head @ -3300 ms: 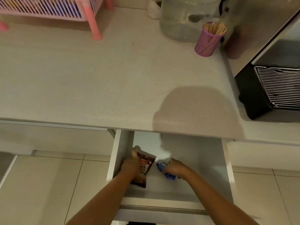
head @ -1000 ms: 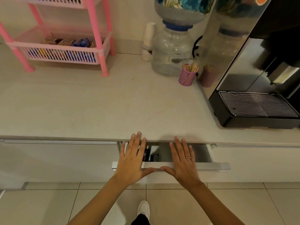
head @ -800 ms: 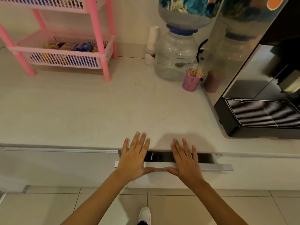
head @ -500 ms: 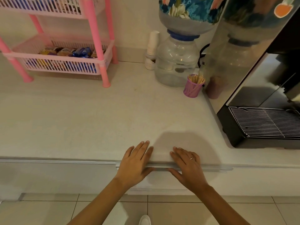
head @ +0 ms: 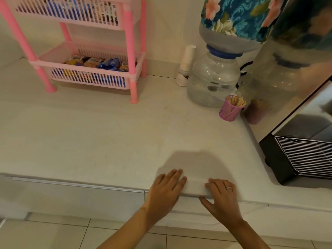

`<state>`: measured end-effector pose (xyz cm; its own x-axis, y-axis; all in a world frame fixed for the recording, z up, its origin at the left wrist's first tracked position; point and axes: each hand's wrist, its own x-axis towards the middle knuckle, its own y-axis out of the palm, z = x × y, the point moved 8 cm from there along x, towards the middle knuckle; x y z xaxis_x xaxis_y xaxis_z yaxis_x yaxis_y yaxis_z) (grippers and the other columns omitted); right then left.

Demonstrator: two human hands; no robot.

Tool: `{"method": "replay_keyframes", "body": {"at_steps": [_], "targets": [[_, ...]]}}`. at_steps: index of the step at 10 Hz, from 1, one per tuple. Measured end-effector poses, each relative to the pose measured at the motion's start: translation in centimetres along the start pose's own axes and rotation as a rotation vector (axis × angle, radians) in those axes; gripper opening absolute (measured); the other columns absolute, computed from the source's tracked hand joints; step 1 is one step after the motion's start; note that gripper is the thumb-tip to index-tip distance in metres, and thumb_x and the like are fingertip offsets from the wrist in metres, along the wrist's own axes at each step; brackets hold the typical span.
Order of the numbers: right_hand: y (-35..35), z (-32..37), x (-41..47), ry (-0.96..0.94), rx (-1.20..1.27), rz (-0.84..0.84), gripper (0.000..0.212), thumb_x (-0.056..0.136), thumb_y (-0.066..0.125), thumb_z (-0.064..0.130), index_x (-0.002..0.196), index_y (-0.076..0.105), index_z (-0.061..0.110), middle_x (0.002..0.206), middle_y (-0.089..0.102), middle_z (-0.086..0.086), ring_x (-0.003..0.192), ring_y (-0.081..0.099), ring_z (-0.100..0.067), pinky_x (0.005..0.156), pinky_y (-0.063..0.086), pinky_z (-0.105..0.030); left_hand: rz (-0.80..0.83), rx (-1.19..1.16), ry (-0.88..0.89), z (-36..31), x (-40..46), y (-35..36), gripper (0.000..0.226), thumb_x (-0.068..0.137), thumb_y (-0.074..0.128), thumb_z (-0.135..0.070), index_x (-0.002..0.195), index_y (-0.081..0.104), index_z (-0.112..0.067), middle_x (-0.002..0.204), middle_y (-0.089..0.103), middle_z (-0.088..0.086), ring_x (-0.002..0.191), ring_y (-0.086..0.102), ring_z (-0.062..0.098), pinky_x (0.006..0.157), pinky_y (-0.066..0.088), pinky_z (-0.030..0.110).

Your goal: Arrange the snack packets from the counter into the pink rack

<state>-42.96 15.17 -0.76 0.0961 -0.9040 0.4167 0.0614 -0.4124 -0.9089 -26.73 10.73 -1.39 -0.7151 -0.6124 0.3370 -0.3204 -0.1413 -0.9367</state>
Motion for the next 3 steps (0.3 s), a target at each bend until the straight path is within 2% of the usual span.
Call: {"method": "replay_keyframes", "body": {"at_steps": [1, 2, 3], "targets": [[-1.0, 0.3, 1.4, 0.025, 0.005, -0.007, 0.048, 0.07, 0.065, 0.066, 0.08, 0.066, 0.019, 0.082, 0.062, 0.003, 0.075, 0.058, -0.02, 0.072, 0.04, -0.034, 0.019, -0.132, 0.125, 1.5, -0.1, -1.5, 0.048, 0.088, 0.054, -0.042, 0.131, 0.052, -0.019, 0.138, 0.053, 0.004, 0.122, 0.054, 0.021, 0.09, 0.049, 0.033], [-1.8, 1.8, 3.9, 0.029, -0.007, -0.053, 0.05, 0.078, 0.052, 0.069, 0.071, 0.066, 0.021, 0.072, 0.06, 0.005, 0.068, 0.058, -0.02, 0.07, 0.038, -0.034, -0.001, -0.169, 0.168, 4.5, -1.1, -2.8, 0.046, 0.093, 0.045, -0.046, 0.131, 0.051, -0.02, 0.139, 0.052, 0.002, 0.125, 0.051, 0.019, 0.092, 0.046, 0.032], [-1.4, 6.6, 8.1, 0.019, 0.01, -0.118, 0.043, 0.09, 0.047, 0.054, 0.068, 0.065, 0.021, 0.068, 0.063, 0.008, 0.068, 0.06, -0.02, 0.072, 0.036, -0.034, -0.037, -0.132, 0.054, 11.9, -2.9, -4.9, 0.043, 0.093, 0.043, -0.042, 0.129, 0.053, -0.021, 0.138, 0.053, 0.0, 0.128, 0.049, 0.019, 0.096, 0.044, 0.032]]}}
